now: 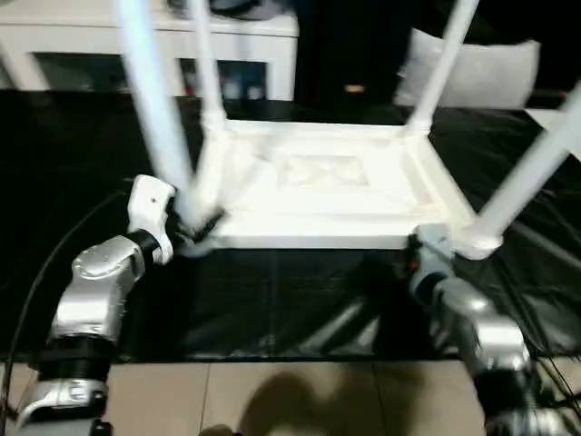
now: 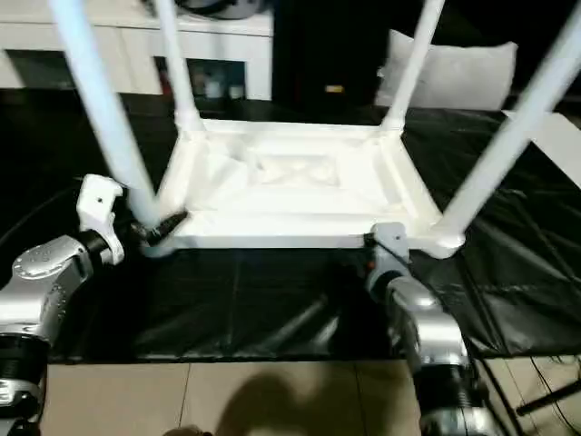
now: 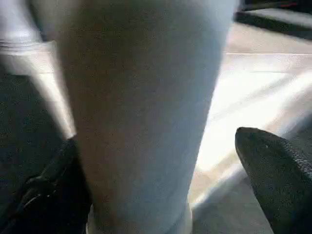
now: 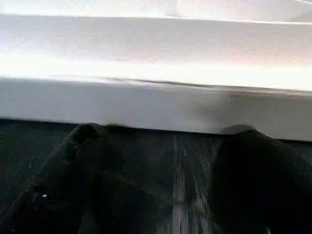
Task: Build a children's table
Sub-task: Rotate table base
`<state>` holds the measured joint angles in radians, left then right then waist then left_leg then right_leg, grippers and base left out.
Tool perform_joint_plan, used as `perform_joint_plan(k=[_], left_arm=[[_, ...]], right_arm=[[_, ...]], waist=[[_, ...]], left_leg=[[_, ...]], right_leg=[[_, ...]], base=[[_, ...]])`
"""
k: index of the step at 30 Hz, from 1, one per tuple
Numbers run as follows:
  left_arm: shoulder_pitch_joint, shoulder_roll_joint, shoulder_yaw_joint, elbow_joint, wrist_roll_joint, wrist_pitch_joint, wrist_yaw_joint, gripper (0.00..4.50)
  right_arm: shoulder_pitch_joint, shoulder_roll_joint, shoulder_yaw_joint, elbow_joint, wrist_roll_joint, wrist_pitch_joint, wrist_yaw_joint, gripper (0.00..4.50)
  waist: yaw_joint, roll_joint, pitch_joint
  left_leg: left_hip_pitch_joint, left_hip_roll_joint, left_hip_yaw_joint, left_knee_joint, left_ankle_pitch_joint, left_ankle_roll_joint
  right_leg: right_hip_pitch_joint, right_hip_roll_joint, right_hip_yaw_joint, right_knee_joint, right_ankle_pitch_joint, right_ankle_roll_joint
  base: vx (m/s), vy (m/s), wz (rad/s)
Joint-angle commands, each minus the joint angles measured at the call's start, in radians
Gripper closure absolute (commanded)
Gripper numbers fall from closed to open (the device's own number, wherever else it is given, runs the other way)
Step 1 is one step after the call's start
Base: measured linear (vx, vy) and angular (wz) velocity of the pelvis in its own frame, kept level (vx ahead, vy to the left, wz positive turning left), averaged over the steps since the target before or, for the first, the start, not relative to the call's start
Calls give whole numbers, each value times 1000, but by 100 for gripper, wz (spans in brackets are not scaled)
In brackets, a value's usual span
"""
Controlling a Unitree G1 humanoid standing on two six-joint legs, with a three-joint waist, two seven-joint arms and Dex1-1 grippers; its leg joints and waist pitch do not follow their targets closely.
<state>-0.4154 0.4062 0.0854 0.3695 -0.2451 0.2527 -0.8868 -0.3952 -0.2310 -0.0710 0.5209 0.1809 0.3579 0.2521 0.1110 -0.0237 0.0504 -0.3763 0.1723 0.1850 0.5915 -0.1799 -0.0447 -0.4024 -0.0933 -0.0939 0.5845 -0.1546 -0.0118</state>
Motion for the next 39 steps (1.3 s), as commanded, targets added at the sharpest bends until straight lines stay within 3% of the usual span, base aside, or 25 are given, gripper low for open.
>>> perform_joint_plan(k=[1, 2, 5, 9, 10, 15, 18, 20, 26, 27, 31, 35, 39], left_arm=[[12, -11, -96, -106, -79, 83, -149, 1], [19, -18, -125, -149, -107, 113, -188, 1], [10, -45, -155, -156, -111, 115, -191, 1], [11, -119, -260, -218, -120, 122, -218, 1], [15, -133, -282, -241, -125, 128, -220, 1], [30, -186, -366, -377, -151, 203, -218, 1], [27, -202, -373, -393, -162, 216, -210, 1], [14, -229, -382, -402, -174, 228, -194, 1], [6, -257, -400, -394, -143, 226, -158, 1], [6, -258, -401, -398, -141, 229, -156, 1], [-12, -289, -389, -367, -107, 194, -82, 1], [-28, -314, -372, -329, -68, 143, -21, 1], [-29, -310, -359, -299, 0, 60, 58, 1]], right_arm=[[-37, -14, -20, 64, -5, -44, 15, 0], [-59, -18, -22, 104, -8, -60, 19, 0], [-82, -20, -16, 143, -13, -83, 32, 0], [-140, -8, 8, 212, -23, -126, 80, 0], [-149, -5, 16, 220, -28, -132, 88, 0], [-200, 27, 59, 285, -46, -201, 169, 0], [-207, 39, 69, 295, -47, -217, 190, 0], [-218, 62, 84, 320, -56, -254, 230, 0], [-228, 92, 92, 362, -75, -302, 242, 0], [-228, 94, 91, 366, -76, -309, 247, 0], [-217, 92, 84, 377, -75, -329, 263, 0], [-210, 78, 57, 396, -79, -351, 241, 0], [-177, 28, 7, 362, -59, -398, 207, 0]], waist=[[-3, 1, -65], [-4, -4, -59], [-3, -5, -58], [-8, -14, -59], [-14, -21, -61], [-36, -26, -60], [-45, -30, -61], [-52, -32, -60], [-54, -27, -58], [-52, -22, -58], [-42, -23, -60], [-37, -24, -57], [-29, -23, -59]], left_leg=[[27, 62, -21, -83, -250, -40], [32, 61, -16, -84, -269, -41], [25, 60, -19, -85, -282, -41], [19, 59, -21, -83, -281, -38], [17, 60, -21, -81, -268, -35], [11, 59, -15, -73, -218, -6], [8, 59, -15, -71, -200, 10], [12, 59, -13, -70, -213, 16], [17, 63, -16, -73, -239, 7], [18, 63, -16, -73, -240, 7], [20, 64, -13, -72, -225, 11], [21, 62, -14, -73, -256, 5], [20, 64, -16, -74, -253, 4]], right_leg=[[40, -81, 56, -48, -253, -193], [34, -72, 57, -55, -267, -192], [42, -76, 59, -58, -296, -179], [47, -78, 60, -63, -351, -159], [49, -78, 60, -58, -340, -164], [52, -73, 60, -54, -287, -194], [55, -71, 59, -53, -277, -198], [50, -68, 58, -55, -297, -200], [46, -66, 58, -58, -321, -198], [45, -65, 59, -57, -315, -199], [48, -64, 61, -54, -258, -212], [48, -67, 59, -62, -318, -194], [48, -67, 59, -63, -312, -175]], base=[[0, 0, 0], [0, 0, 0], [0, 0, 0], [0, 0, 0], [0, 0, 0], [0, 0, 0], [0, 0, 0], [0, 0, 0], [0, 0, 0], [0, 0, 0], [0, 0, 0], [0, 0, 0], [0, 0, 0]])
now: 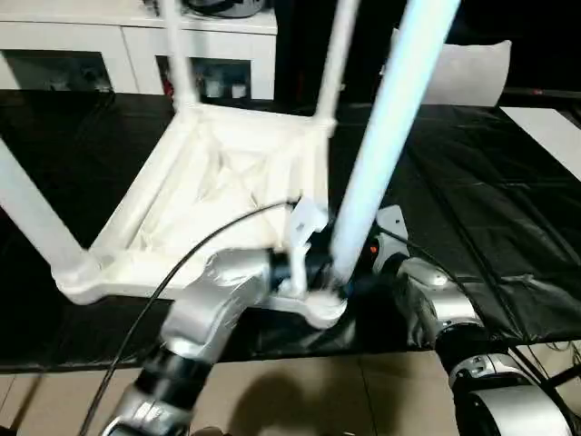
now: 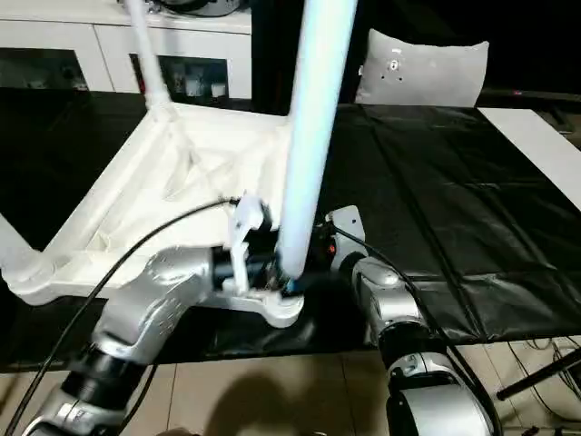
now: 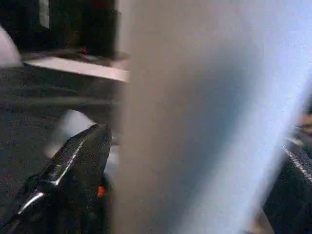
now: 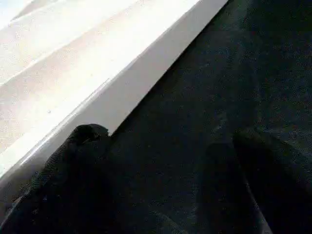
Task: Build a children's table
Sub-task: Rotate table base
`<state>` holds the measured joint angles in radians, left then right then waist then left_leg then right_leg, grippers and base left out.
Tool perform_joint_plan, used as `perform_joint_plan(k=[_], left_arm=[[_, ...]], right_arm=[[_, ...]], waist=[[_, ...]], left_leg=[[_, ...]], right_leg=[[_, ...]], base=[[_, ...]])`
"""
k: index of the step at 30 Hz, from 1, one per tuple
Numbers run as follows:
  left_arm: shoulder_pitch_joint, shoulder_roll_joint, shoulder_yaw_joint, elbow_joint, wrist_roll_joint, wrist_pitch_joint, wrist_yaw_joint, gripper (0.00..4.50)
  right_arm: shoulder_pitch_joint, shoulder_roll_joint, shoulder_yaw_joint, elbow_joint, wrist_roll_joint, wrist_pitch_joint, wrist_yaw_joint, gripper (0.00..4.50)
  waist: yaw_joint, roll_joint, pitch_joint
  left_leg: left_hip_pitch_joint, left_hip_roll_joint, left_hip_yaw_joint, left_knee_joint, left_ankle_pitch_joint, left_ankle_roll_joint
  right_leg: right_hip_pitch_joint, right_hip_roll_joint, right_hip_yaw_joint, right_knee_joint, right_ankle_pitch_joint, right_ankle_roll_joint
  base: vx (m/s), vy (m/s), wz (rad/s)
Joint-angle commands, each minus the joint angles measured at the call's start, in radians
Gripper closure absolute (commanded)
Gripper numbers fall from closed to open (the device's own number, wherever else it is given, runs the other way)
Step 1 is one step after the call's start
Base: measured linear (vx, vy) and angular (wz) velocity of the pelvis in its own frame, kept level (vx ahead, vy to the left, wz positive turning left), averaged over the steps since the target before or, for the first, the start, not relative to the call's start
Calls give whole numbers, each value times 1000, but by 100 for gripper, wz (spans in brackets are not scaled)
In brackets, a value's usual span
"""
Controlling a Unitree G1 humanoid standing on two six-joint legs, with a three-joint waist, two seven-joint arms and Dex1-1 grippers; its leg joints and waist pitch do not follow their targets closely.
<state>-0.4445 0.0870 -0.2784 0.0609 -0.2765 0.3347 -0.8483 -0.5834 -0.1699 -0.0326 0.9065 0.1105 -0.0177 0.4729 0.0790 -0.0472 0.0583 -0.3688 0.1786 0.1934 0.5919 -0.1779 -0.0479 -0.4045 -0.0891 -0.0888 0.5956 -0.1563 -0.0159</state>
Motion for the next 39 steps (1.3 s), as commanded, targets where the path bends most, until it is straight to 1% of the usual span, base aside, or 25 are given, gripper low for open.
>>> perform_joint_plan(k=[1, 3, 4, 5, 6, 7, 9, 10, 12, 13, 14, 16, 18, 19, 21, 22, 23, 26, 27, 28, 29, 33, 35, 37, 39], left_arm=[[8, 27, 0, 6, 40, -25, 11, 1], [20, 50, -5, 0, 45, -27, -7, 1], [25, 63, -8, 1, 49, -32, -17, 1], [35, 89, -10, 1, 55, -41, -36, 1], [44, 117, -15, 4, 63, -49, -56, 1], [57, 175, -30, 11, 78, -62, -101, 1], [64, 248, -45, 28, 95, -71, -163, 1], [64, 248, -45, 28, 95, -71, -163, 1], [54, 295, -51, 70, 110, -100, -209, 1], [45, 315, -59, 92, 122, -118, -230, 29], [32, 337, -70, 129, 144, -147, -251, 36], [9, 349, -81, 182, 173, -192, -255, 36], [-15, 349, -87, 232, 190, -229, -251, 56], [-28, 349, -90, 257, 194, -242, -250, 56], [-52, 351, -98, 297, 191, -240, -287, 80], [-64, 352, -103, 316, 191, -240, -309, 84], [-71, 352, -105, 329, 192, -244, -321, 110], [-103, 343, -108, 394, 201, -279, -350, 126], [-114, 340, -109, 416, 206, -291, -355, 131], [-125, 336, -111, 443, 214, -313, -357, 131], [-134, 334, -113, 465, 221, -323, -359, 154], [-155, 334, -120, 528, 232, -355, -380, 167], [-167, 327, -112, 562, 228, -366, -403, 202], [-169, 325, -111, 567, 230, -369, -404, 206], [-178, 320, -111, 597, 238, -383, -403, 236]], right_arm=[[19, -45, -46, -37, 24, -18, -5, 0], [30, -56, -62, -60, 44, -13, 17, 0], [35, -64, -67, -71, 49, -19, 28, 0], [45, -84, -65, -90, 35, -27, 20, 0], [56, -104, -62, -111, 24, -42, 21, 0], [82, -136, -58, -165, 31, -6, 69, 0], [121, -182, -44, -241, 35, 16, 139, 0], [121, -182, -44, -241, 35, 16, 139, 0], [163, -223, -31, -306, 46, 3, 218, 0], [180, -239, -29, -333, 54, 3, 249, 0], [202, -260, -28, -371, 69, 12, 291, 0], [233, -289, -19, -430, 89, 31, 341, 0], [256, -311, -10, -479, 106, 47, 382, 0], [267, -323, -6, -507, 117, 64, 404, 0], [298, -352, 8, -580, 151, 109, 469, 0], [313, -369, 17, -615, 166, 129, 505, 0], [321, -377, 20, -634, 172, 139, 523, 0], [346, -407, 35, -702, 199, 189, 582, 0], [352, -415, 40, -721, 208, 204, 598, 0], [356, -423, 46, -738, 216, 215, 611, 0], [359, -427, 48, -753, 229, 230, 620, 0], [383, -453, 47, -845, 299, 315, 667, 0], [396, -474, 50, -894, 327, 359, 704, 0], [395, -475, 51, -895, 327, 360, 707, 0], [390, -476, 53, -896, 329, 368, 713, 0]], waist=[[10, 8, -69], [14, 3, -70], [16, 18, -70], [15, 10, -69], [16, 9, -70], [14, 20, -68], [14, 21, -65], [14, 19, -67], [16, 27, -65], [17, 29, -64], [17, 29, -63], [17, 31, -63], [20, 31, -65], [20, 33, -66], [22, 31, -66], [25, 31, -68], [29, 30, -67], [32, 29, -65], [34, 31, -67], [36, 34, -68], [37, 35, -66], [43, 34, -68], [50, 35, -68], [54, 36, -68], [55, 34, -67]], left_leg=[[16, 57, -25, -74, -246, 8], [16, 55, -23, -73, -235, 12], [14, 54, -25, -74, -234, 13], [15, 55, -23, -73, -239, 13], [15, 55, -23, -74, -239, 13], [15, 54, -23, -76, -254, 11], [17, 52, -25, -79, -284, 16], [18, 52, -24, -77, -285, 15], [16, 49, -25, -76, -294, 15], [16, 51, -26, -77, -305, 14], [19, 52, -27, -80, -318, 16], [19, 53, -30, -80, -327, 15], [20, 53, -28, -79, -321, 21], [18, 55, -30, -79, -310, 19], [17, 54, -28, -77, -301, 25], [17, 56, -27, -76, -291, 32], [16, 56, -27, -75, -283, 38], [16, 52, -23, -73, -279, 50], [13, 57, -27, -74, -276, 45], [16, 57, -27, -73, -282, 42], [17, 57, -28, -74, -291, 39], [18, 58, -29, -75, -295, 33], [18, 61, -29, -75, -288, 38], [17, 62, -29, -75, -289, 34], [18, 59, -29, -75, -296, 27]], right_leg=[[50, -70, 53, -70, -294, -169], [50, -66, 54, -66, -266, -173], [51, -66, 54, -63, -254, -176], [50, -65, 53, -68, -251, -177], [50, -65, 52, -66, -251, -181], [49, -64, 52, -69, -262, -180], [49, -58, 52, -74, -295, -156], [50, -59, 53, -72, -299, -158], [49, -63, 52, -77, -331, -159], [48, -64, 53, -81, -352, -155], [47, -63, 52, -84, -356, -155], [48, -63, 52, -80, -350, -157], [49, -63, 53, -81, -336, -159], [50, -67, 53, -75, -318, -174], [51, -69, 54, -77, -315, -184], [53, -68, 54, -74, -305, -184], [53, -69, 54, -73, -300, -184], [52, -67, 51, -84, -339, -173], [53, -73, 52, -78, -341, -174], [51, -73, 51, -81, -352, -172], [49, -72, 51, -82, -359, -172], [50, -76, 52, -82, -367, -167], [51, -73, 52, -80, -342, -171], [49, -77, 52, -79, -343, -176], [49, -79, 51, -83, -369, -173]], base=[[0, 0, 0], [0, 0, 0], [0, 0, 0], [0, 0, 0], [0, 0, 0], [0, 0, 0], [0, 0, 0], [0, 0, 0], [0, 0, 0], [0, 0, 0], [0, 0, 0], [0, 0, 0], [0, 0, 0], [0, 0, 0], [0, 0, 0], [0, 0, 0], [0, 0, 0], [0, 0, 0], [0, 0, 0], [0, 0, 0], [0, 0, 0], [0, 0, 0], [0, 0, 0], [0, 0, 0], [0, 0, 0]])
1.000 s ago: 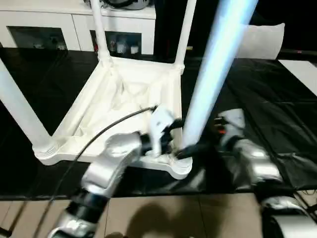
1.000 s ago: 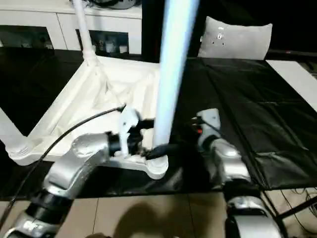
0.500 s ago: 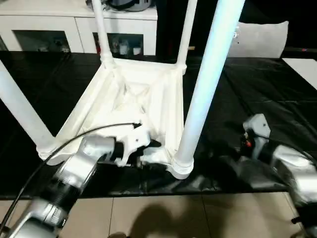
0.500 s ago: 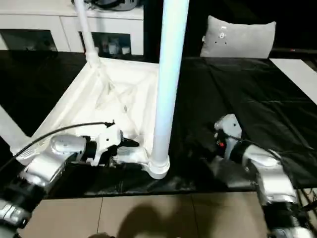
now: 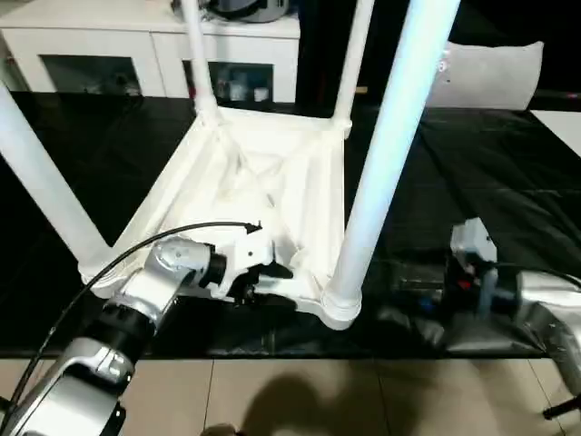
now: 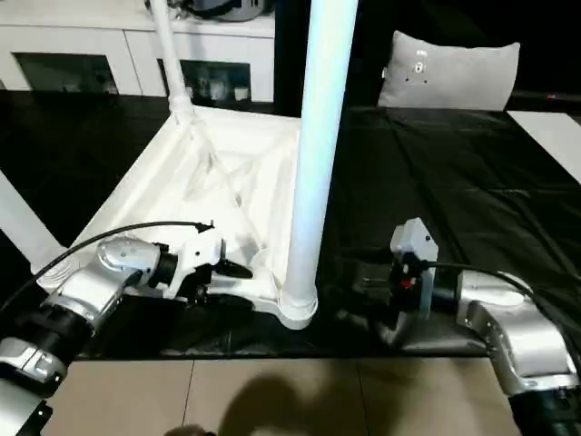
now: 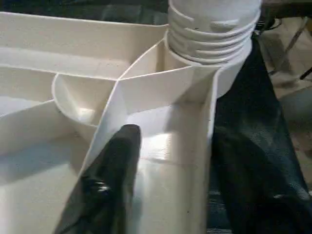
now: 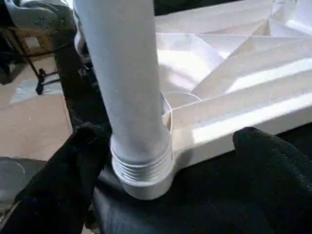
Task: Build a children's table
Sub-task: Rotate table base, then rotate leg to tighten
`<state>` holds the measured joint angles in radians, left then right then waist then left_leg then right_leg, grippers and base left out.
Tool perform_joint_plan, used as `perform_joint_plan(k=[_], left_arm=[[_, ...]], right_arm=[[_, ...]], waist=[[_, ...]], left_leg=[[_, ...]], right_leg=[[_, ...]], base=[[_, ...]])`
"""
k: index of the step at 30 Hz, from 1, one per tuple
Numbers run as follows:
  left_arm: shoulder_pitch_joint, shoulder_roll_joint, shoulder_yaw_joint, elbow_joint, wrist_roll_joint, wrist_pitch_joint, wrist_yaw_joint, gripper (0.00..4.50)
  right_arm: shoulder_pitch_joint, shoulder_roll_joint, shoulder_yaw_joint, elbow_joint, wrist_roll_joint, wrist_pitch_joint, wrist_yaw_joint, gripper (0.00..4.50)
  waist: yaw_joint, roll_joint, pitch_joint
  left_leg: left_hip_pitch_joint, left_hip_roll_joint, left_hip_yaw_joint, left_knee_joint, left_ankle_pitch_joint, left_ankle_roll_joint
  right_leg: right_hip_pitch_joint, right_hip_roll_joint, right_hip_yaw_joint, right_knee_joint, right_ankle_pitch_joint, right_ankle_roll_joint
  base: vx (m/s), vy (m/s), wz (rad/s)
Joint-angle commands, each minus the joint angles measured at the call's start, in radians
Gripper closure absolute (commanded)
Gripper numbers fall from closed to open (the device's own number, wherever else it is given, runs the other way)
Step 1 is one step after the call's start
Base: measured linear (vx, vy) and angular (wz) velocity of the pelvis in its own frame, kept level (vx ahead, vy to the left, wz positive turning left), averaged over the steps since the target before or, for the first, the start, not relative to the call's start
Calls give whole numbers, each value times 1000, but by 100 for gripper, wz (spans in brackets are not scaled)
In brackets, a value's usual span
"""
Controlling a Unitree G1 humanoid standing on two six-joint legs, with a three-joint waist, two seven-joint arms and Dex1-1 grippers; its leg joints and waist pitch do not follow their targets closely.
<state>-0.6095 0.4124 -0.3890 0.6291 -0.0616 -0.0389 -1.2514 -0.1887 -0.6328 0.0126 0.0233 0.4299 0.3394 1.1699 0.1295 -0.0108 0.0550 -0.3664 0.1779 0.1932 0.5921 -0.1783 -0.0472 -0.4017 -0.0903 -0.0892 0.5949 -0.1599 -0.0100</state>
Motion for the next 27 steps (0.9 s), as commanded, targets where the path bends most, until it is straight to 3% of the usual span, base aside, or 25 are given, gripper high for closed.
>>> perform_joint_plan(k=[1, 5, 7, 10, 12, 16, 17, 21, 23, 27], left_arm=[[-14, -5, -1, 30, 23, -11, 0, 247], [-22, -12, -7, 72, 33, -33, -13, 259], [-27, -15, -8, 87, 33, -39, -26, 295], [-26, -15, -11, 95, 31, -38, -49, 296], [-24, -13, -12, 98, 37, -37, -60, 333], [-21, -11, -14, 104, 43, -39, -66, 349], [-20, -10, -16, 107, 45, -40, -67, 375], [-14, -12, -19, 111, 54, -42, -77, 379], [-13, -12, -20, 109, 55, -40, -81, 418], [-9, -14, -18, 103, 56, -36, -85, 442]], right_arm=[[-5, -13, 8, -12, 9, 11, 16, 0], [-12, -11, 14, -18, 17, 25, 20, 0], [-17, -8, 19, -22, 20, 37, 17, 0], [-34, 4, 33, -13, 11, 38, 19, 0], [-47, 13, 47, 7, 1, 30, 36, 0], [-85, 35, 72, 71, -21, 9, 45, 0], [-94, 40, 77, 86, -24, 8, 47, 16], [-140, 71, 119, 151, -63, -1, 24, 37], [-147, 79, 127, 156, -67, 0, 23, 71], [-168, 99, 147, 170, -71, 2, 39, 104]], waist=[[5, -2, -63], [10, -2, -62], [12, -1, -62], [12, -3, -64], [12, -5, -64], [12, -1, -65], [12, 0, -65], [11, 0, -67], [11, 1, -66], [10, -2, -66]], left_leg=[[15, 58, -28, -74, -297, 26], [18, 59, -30, -75, -304, 22], [20, 58, -31, -76, -310, 22], [17, 59, -32, -77, -306, 19], [18, 59, -31, -76, -305, 19], [18, 61, -30, -76, -294, 18], [19, 61, -31, -76, -299, 16], [17, 61, -30, -76, -291, 10], [17, 62, -30, -77, -298, 10], [17, 63, -30, -78, -299, 11]], right_leg=[[45, -78, 51, -84, -377, -176], [44, -80, 50, -91, -434, -150], [43, -80, 49, -94, -461, -138], [44, -83, 48, -95, -472, -128], [43, -83, 48, -94, -468, -129], [41, -82, 48, -90, -437, -148], [40, -83, 47, -88, -436, -153], [43, -82, 48, -84, -406, -164], [43, -82, 49, -84, -407, -165], [43, -84, 49, -82, -419, -162]], base=[[0, 0, 0], [0, 0, 0], [0, 0, 0], [0, 0, 0], [0, 0, 0], [0, 0, 0], [0, 0, 0], [0, 0, 0], [0, 0, 0], [0, 0, 0]])
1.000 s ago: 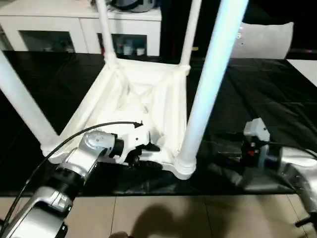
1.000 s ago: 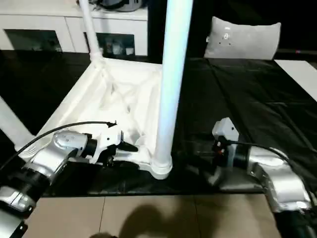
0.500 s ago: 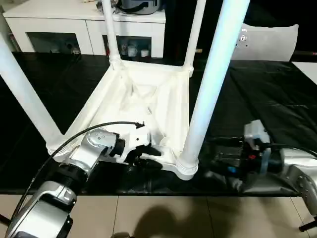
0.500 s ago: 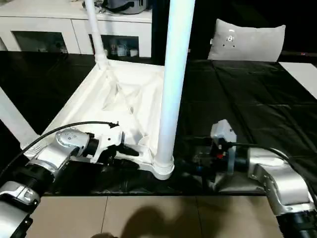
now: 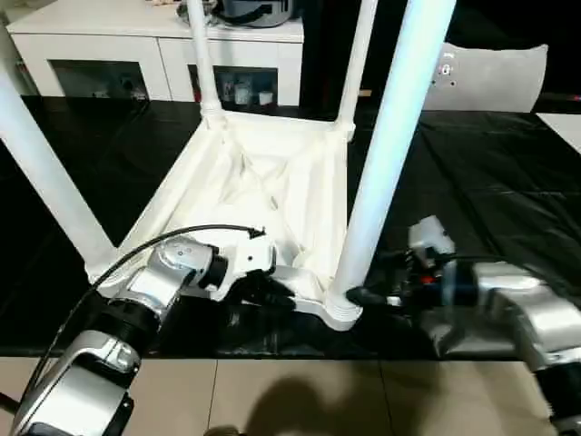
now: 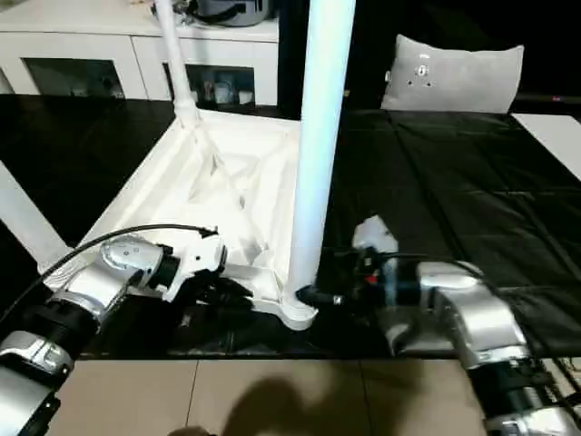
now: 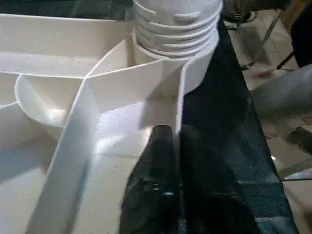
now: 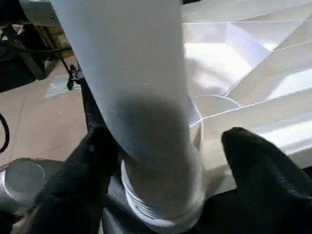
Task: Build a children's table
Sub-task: Rotate leg to tighten
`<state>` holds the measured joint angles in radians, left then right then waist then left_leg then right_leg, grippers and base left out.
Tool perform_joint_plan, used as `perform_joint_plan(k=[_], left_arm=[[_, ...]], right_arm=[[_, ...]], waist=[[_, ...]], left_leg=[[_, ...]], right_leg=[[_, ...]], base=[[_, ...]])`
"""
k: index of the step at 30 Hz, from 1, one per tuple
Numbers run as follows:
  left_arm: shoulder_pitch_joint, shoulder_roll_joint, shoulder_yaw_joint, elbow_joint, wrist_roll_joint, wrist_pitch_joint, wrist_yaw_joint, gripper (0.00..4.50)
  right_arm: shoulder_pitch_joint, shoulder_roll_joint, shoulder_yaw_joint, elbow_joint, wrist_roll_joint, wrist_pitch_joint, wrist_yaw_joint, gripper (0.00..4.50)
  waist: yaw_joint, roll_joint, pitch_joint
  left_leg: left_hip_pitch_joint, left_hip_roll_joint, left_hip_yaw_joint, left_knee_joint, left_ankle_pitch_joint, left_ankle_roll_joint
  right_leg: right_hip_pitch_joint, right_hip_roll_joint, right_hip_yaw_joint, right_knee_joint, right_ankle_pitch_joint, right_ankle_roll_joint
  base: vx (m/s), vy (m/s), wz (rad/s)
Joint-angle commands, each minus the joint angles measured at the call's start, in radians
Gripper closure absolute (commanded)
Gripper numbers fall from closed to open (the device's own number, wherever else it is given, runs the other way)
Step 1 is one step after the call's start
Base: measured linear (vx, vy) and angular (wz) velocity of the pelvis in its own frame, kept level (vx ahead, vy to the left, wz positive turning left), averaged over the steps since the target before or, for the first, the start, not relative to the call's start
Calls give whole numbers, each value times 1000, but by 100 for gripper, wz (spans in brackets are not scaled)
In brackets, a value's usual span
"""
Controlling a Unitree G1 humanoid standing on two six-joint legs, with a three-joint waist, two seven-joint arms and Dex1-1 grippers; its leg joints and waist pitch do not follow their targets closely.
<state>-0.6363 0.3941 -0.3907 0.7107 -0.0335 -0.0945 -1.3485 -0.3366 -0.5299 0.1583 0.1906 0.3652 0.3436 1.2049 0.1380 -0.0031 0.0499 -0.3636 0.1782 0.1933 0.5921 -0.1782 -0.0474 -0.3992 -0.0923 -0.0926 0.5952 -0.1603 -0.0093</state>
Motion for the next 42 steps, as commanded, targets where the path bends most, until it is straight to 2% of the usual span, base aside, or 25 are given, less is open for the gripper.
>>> perform_joint_plan(k=[1, 4, 7, 13, 15, 18, 19, 22, 23, 25, 27, 29, 30, 31, 33, 35, 36, 38, 40, 41, 42], left_arm=[[21, 4, -16, 19, 28, 20, 13, 449], [30, 3, -14, 10, 33, 22, 13, 450], [40, 2, -11, 1, 31, 27, 16, 450], [49, 4, -7, -10, 28, 40, 14, 450], [59, -3, 2, -25, 22, 85, 35, 450], [69, -11, 9, -47, 24, 113, 67, 450], [74, -25, 20, -63, 19, 152, 98, 450], [87, -59, 40, -108, 8, 214, 165, 450], [91, -81, 50, -133, 0, 250, 200, 450], [93, -117, 66, -170, -8, 305, 252, 450], [90, -145, 81, -190, -13, 342, 293, 450], [80, -194, 109, -209, -18, 398, 376, 450], [71, -231, 125, -219, -6, 420, 455, 450], [71, -231, 125, -219, -6, 420, 455, 450], [55, -277, 130, -208, 21, 404, 551, 450], [48, -301, 133, -198, 29, 394, 587, 450], [48, -310, 136, -202, 33, 400, 600, 450], [45, -306, 127, -200, 63, 387, 625, 450], [47, -295, 123, -204, 71, 379, 623, 450], [56, -267, 111, -213, 76, 352, 592, 450], [57, -262, 110, -215, 77, 350, 588, 450]], right_arm=[[-26, 0, 6, 7, -3, 1, 11, 115], [-41, 8, 20, 12, 2, 11, 33, 137], [-51, 12, 34, 11, -3, 20, 41, 163], [-53, 12, 43, 2, 0, 36, 52, 208], [-50, 19, 38, -6, 7, 56, 41, 225], [-45, 29, 31, -15, 7, 75, 8, 238], [-42, 38, 27, -17, -3, 85, -29, 240], [-38, 87, 9, -4, -40, 94, -162, 243], [-43, 122, -5, 12, -63, 101, -250, 245], [-55, 173, -25, 32, -92, 122, -372, 246], [-64, 205, -40, 42, -113, 141, -456, 247], [-85, 267, -78, 62, -145, 189, -627, 247], [-103, 317, -114, 77, -153, 225, -740, 247], [-103, 317, -114, 77, -153, 225, -740, 247], [-114, 354, -116, 96, -181, 191, -805, 247], [-114, 379, -128, 99, -174, 168, -822, 194], [-113, 391, -135, 96, -172, 162, -833, 181], [-103, 393, -126, 77, -175, 149, -820, 175], [-93, 381, -117, 64, -183, 134, -802, 148], [-72, 347, -110, 50, -188, 93, -762, 141], [-69, 342, -113, 49, -185, 87, -755, 137]], waist=[[0, -11, -61], [1, -14, -62], [1, -12, -62], [1, -13, -61], [0, -11, -61], [-2, -12, -60], [-4, -14, -58], [-17, -19, -51], [-28, -19, -49], [-41, -22, -48], [-55, -22, -48], [-67, -19, -48], [-71, -11, -49], [-78, -16, -50], [-80, -11, -54], [-75, -11, -60], [-72, -11, -61], [-66, -13, -67], [-61, -12, -65], [-55, -11, -65], [-53, -11, -65]], left_leg=[[14, 62, -31, -78, -299, 10], [13, 64, -30, -78, -285, 14], [13, 64, -29, -78, -274, 17], [14, 64, -28, -78, -280, 12], [15, 64, -28, -79, -280, 10], [14, 65, -29, -80, -280, 9], [14, 63, -29, -80, -289, 7], [15, 58, -32, -81, -323, -2], [17, 56, -36, -81, -340, -12], [13, 51, -41, -80, -353, -20], [14, 48, -43, -79, -361, -23], [19, 42, -42, -75, -369, -23], [21, 42, -43, -75, -372, -25], [18, 42, -44, -76, -376, -24], [24, 46, -42, -79, -374, -16], [15, 49, -38, -85, -327, 1], [15, 51, -38, -85, -313, 2], [11, 51, -31, -82, -256, 14], [7, 51, -28, -81, -230, 29], [7, 49, -26, -79, -229, 33], [5, 50, -26, -78, -228, 36]], right_leg=[[41, -82, 52, -84, -427, -160], [41, -82, 54, -82, -411, -161], [40, -81, 55, -78, -385, -169], [40, -82, 55, -80, -400, -167], [40, -82, 56, -79, -395, -168], [40, -82, 56, -79, -398, -169], [39, -81, 56, -81, -418, -163], [37, -84, 52, -95, -533, -129], [33, -85, 49, -99, -584, -112], [36, -85, 41, -110, -654, -77], [34, -84, 37, -116, -685, -54], [26, -80, 33, -124, -698, -48], [25, -79, 33, -122, -691, -52], [27, -76, 30, -125, -676, -50], [24, -75, 33, -124, -626, -57], [32, -74, 42, -115, -514, -79], [33, -74, 44, -110, -481, -89], [36, -71, 51, -93, -345, -134], [40, -71, 52, -88, -303, -155], [41, -74, 52, -91, -310, -151], [44, -75, 52, -89, -311, -149]], base=[[0, 0, 0], [0, 0, 0], [0, 0, 0], [0, 0, 0], [0, 0, 0], [0, 0, 0], [0, 0, 0], [0, 0, 0], [0, 0, 0], [0, 0, 0], [0, 0, 0], [0, 0, 0], [0, 0, 0], [0, 0, 0], [0, 0, 0], [0, 0, 0], [0, 0, 0], [0, 0, 0], [0, 0, 0], [0, 0, 0], [0, 0, 0]])
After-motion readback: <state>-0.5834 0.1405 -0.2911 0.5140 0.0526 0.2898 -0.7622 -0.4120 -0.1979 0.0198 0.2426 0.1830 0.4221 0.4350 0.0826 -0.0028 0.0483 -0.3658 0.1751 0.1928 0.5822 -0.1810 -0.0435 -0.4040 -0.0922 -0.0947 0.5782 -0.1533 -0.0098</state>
